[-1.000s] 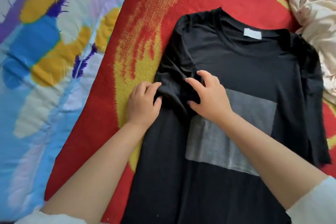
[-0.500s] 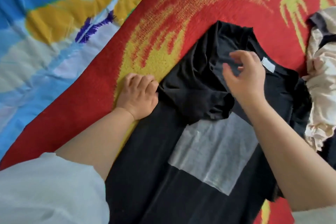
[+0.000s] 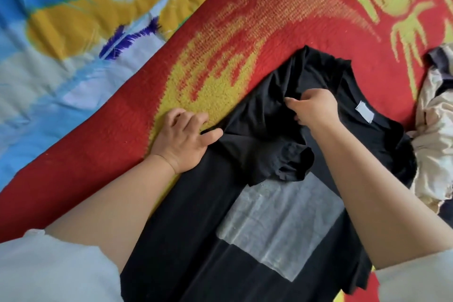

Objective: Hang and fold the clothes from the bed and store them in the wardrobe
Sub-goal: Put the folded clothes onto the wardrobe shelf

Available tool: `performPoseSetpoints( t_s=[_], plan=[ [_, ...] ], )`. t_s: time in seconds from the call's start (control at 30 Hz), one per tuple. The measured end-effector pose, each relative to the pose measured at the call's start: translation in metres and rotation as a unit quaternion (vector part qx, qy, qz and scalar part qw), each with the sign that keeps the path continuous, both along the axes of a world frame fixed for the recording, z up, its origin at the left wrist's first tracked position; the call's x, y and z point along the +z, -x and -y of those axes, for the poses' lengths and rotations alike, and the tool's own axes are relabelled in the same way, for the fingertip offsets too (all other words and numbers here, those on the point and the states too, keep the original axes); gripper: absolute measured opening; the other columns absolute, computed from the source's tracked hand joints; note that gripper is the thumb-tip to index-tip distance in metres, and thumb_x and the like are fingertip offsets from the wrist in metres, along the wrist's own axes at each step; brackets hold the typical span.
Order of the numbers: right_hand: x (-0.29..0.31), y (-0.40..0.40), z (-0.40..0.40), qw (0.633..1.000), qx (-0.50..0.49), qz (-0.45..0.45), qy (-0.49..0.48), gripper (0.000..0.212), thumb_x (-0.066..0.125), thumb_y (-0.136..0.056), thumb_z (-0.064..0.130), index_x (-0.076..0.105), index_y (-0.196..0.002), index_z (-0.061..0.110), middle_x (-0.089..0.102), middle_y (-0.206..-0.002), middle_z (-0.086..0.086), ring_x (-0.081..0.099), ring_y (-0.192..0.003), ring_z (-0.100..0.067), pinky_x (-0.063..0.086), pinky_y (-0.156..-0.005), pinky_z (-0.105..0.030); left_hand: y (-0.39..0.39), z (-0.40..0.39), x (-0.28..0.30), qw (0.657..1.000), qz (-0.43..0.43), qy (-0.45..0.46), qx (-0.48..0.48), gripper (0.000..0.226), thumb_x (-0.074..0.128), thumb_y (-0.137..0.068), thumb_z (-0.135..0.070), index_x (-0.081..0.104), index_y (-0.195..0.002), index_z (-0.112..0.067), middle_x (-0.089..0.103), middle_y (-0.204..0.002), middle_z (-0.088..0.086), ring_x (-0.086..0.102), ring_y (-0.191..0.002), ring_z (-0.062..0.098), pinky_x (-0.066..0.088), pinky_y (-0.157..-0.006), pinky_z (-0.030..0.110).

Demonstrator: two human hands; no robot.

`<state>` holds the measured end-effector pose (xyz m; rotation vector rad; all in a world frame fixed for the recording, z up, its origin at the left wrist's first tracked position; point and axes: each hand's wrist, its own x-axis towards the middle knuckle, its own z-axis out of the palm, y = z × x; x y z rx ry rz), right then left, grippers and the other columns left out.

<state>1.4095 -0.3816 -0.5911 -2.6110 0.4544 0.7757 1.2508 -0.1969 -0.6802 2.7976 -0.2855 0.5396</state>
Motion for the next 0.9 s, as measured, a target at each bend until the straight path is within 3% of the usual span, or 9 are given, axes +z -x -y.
performPoseSetpoints(
  t_s=[0.13,0.2,0.27,0.33,0.43,0.53,0.63,0.77,0.9],
  plan=[
    [0.007,-0.013,-0.003,0.95,-0.179,0.003,-0.255,0.009,0.059,-0.087,0.01,0.055,-0.08,0.014,0.056,-0.072,-0.004,0.054,-0.066,-0.015,0.048,-0.067,-0.03,-0.001,0.001,0.002,1.0,-0.005,0.0,0.004,0.025,0.038,-0.071,-0.014,0.041,-0.093,-0.025,0.036,-0.098,0.005,0.035,-0.081,0.025,0.027,-0.081,0.038],
    [0.012,-0.028,-0.007,0.883,-0.239,-0.018,-0.404,0.018,0.048,-0.092,0.009,0.055,-0.076,0.012,0.061,-0.069,0.0,0.058,-0.07,-0.013,0.049,-0.072,-0.025,-0.002,0.0,0.003,1.0,-0.013,0.003,0.008,0.023,0.038,-0.071,-0.015,0.04,-0.092,-0.023,0.036,-0.098,0.004,0.035,-0.081,0.025,0.027,-0.081,0.038],
    [0.01,-0.039,-0.013,0.854,-0.255,-0.058,-0.449,0.025,0.04,-0.096,0.01,0.052,-0.075,0.012,0.061,-0.066,0.002,0.059,-0.068,-0.011,0.049,-0.072,-0.023,-0.001,0.0,0.003,1.0,-0.017,0.005,0.011,0.022,0.038,-0.072,-0.016,0.041,-0.093,-0.022,0.036,-0.098,0.004,0.035,-0.081,0.024,0.027,-0.081,0.039],
    [0.001,-0.043,-0.022,0.887,-0.21,-0.059,-0.408,0.026,0.039,-0.097,0.014,0.049,-0.073,0.014,0.059,-0.063,0.001,0.057,-0.062,-0.011,0.047,-0.066,-0.024,0.0,0.001,0.001,1.0,-0.019,0.01,0.017,0.019,0.037,-0.073,-0.017,0.041,-0.091,-0.021,0.037,-0.097,0.003,0.036,-0.081,0.024,0.027,-0.081,0.039],
    [-0.014,-0.048,-0.029,0.982,0.045,0.058,-0.173,0.035,0.041,-0.095,0.02,0.031,-0.062,0.019,0.037,-0.058,0.002,0.036,-0.054,-0.009,0.025,-0.054,-0.026,0.0,0.001,-0.001,0.999,-0.017,0.01,0.024,0.015,0.038,-0.074,-0.016,0.042,-0.088,-0.018,0.037,-0.097,0.002,0.036,-0.08,0.023,0.028,-0.081,0.039],
    [-0.018,-0.041,-0.031,0.97,0.185,0.157,-0.019,0.03,0.031,-0.1,0.022,0.033,-0.071,0.015,0.044,-0.068,-0.002,0.041,-0.067,-0.022,0.021,-0.059,-0.028,0.0,0.001,0.0,0.999,-0.026,0.008,0.022,0.013,0.037,-0.072,-0.016,0.041,-0.085,-0.016,0.037,-0.096,0.002,0.036,-0.079,0.024,0.028,-0.081,0.039],
    [-0.019,-0.032,-0.029,0.94,0.264,0.199,0.086,0.032,0.026,-0.101,0.027,0.042,-0.113,0.002,0.06,-0.097,-0.017,0.056,-0.085,-0.036,0.026,-0.06,-0.033,0.001,0.001,-0.001,0.999,-0.025,0.008,0.022,0.014,0.037,-0.07,-0.016,0.039,-0.084,-0.015,0.037,-0.096,0.003,0.035,-0.079,0.024,0.028,-0.082,0.04],
    [-0.013,-0.023,-0.013,0.94,0.227,0.253,0.033,0.036,0.036,-0.098,0.027,0.045,-0.119,-0.002,0.058,-0.109,-0.017,0.055,-0.095,-0.034,0.031,-0.066,-0.033,-0.001,0.0,-0.002,0.999,-0.029,0.01,0.015,0.014,0.037,-0.07,-0.017,0.039,-0.084,-0.015,0.037,-0.096,0.002,0.035,-0.078,0.025,0.027,-0.081,0.04],
    [0.008,0.04,0.015,0.917,0.187,0.351,-0.04,0.022,0.048,-0.087,0.016,0.057,-0.086,-0.003,0.055,-0.072,-0.011,0.051,-0.071,-0.03,0.029,-0.064,-0.024,-0.002,-0.001,0.0,0.999,-0.042,0.009,0.007,0.015,0.036,-0.071,-0.017,0.039,-0.085,-0.016,0.036,-0.095,0.002,0.033,-0.078,0.025,0.026,-0.082,0.04]
  ],
)
